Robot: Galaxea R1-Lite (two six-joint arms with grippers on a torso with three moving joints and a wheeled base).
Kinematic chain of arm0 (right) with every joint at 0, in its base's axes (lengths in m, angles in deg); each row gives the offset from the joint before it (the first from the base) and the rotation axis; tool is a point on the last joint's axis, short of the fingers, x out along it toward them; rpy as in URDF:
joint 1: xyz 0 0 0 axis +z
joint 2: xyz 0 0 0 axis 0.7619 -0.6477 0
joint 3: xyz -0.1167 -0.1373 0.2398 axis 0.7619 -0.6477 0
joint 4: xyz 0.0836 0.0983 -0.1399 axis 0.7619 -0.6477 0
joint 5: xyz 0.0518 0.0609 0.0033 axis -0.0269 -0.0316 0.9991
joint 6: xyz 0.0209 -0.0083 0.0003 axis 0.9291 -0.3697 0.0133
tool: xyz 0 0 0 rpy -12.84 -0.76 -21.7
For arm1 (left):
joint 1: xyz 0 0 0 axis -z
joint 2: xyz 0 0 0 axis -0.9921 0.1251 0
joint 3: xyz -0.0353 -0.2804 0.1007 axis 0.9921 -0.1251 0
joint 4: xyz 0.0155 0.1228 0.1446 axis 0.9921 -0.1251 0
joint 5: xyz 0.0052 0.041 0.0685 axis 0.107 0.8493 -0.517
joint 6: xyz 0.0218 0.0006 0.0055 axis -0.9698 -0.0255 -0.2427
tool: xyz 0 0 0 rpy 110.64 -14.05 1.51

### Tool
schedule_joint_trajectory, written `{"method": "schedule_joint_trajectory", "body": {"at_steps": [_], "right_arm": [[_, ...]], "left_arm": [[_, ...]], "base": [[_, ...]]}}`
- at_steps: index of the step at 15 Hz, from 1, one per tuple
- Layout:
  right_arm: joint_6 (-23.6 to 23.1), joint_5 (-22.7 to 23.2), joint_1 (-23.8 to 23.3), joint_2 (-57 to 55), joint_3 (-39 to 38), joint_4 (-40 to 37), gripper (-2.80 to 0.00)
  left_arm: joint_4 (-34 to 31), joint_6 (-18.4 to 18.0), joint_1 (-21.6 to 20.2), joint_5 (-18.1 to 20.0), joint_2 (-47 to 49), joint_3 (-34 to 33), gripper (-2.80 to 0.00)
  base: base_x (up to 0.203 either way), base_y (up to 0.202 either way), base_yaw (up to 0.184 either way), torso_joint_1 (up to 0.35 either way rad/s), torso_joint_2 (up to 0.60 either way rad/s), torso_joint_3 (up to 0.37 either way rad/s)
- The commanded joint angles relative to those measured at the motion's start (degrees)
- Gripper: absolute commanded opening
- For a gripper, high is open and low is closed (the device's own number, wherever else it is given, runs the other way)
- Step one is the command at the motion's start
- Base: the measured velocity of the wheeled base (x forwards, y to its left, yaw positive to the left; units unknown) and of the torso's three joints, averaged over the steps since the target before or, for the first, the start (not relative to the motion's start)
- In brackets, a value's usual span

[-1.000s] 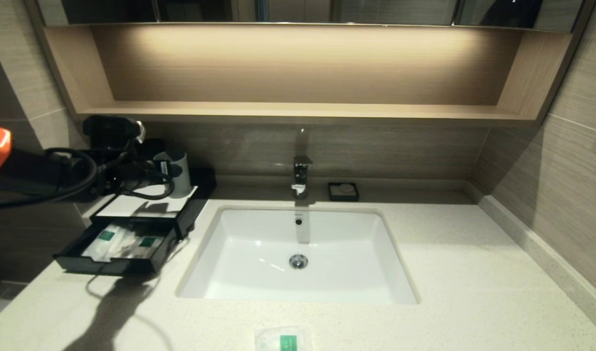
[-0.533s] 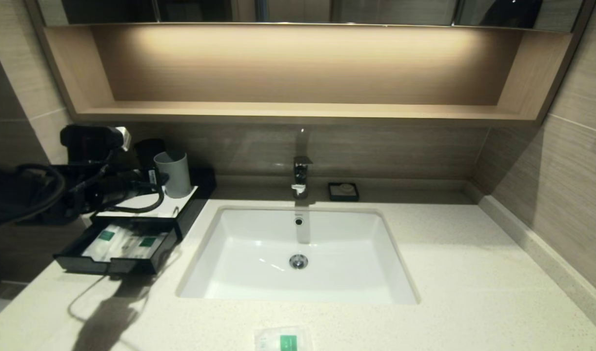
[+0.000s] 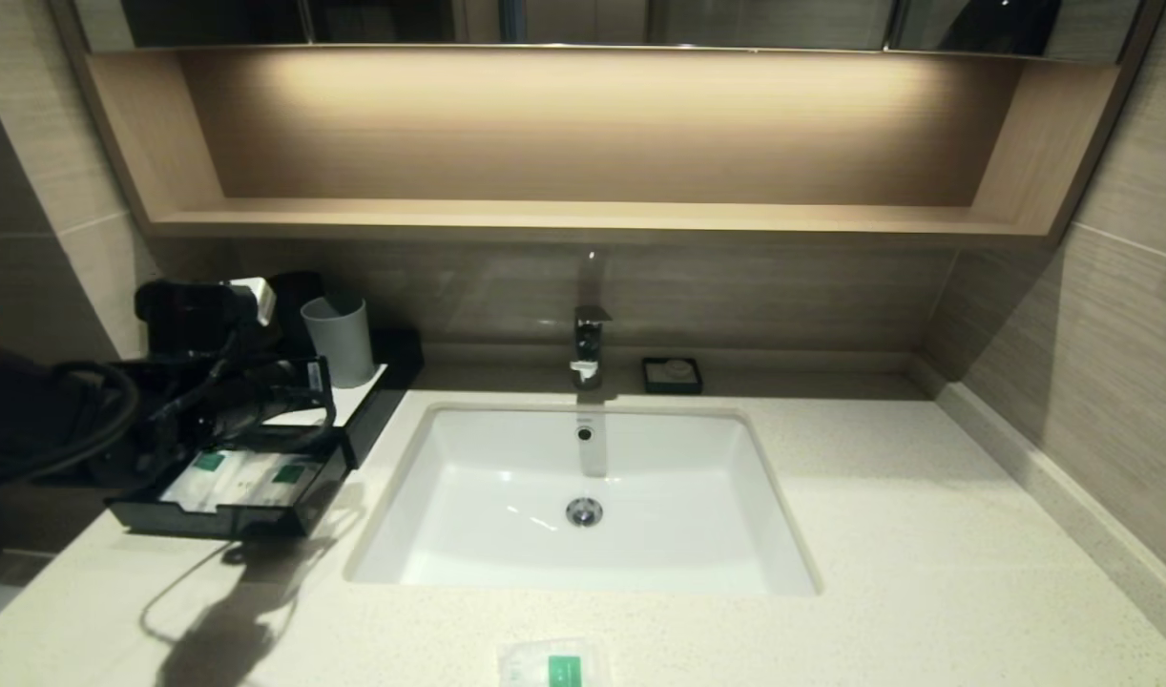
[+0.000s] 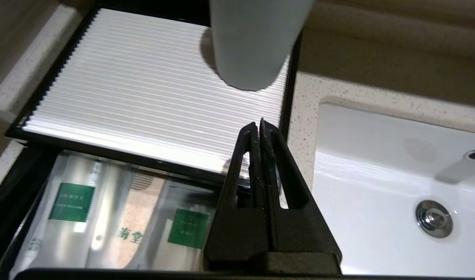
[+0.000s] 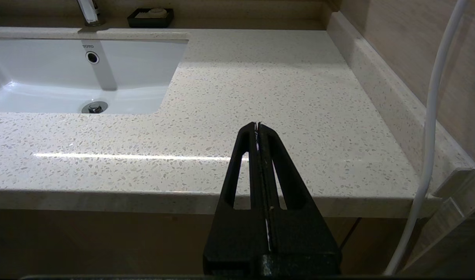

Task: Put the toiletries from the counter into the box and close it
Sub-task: Place the cup on the storage box

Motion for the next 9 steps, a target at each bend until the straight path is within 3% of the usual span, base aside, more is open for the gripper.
{"method": "schedule_joint_trajectory", "body": {"at_steps": [1,9], "right_arm": [[-0.02,0.05,0.01,-0.05,-0.09,0.01,-2.80],[-0.02,0.00,0.01,-0.05,-0.09,0.01,-2.80]], "left_arm": [[0.40,0.17,1.31,-0.01,0.69,-0.65,-2.80],[1.31,2.05,3.40,-0.53,0.92,-1.70,-2.80]], "base": [[0.000,0.000,0.000,0.000,0.00,0.000],[0.000,0.000,0.000,0.000,0.00,0.000]]}}
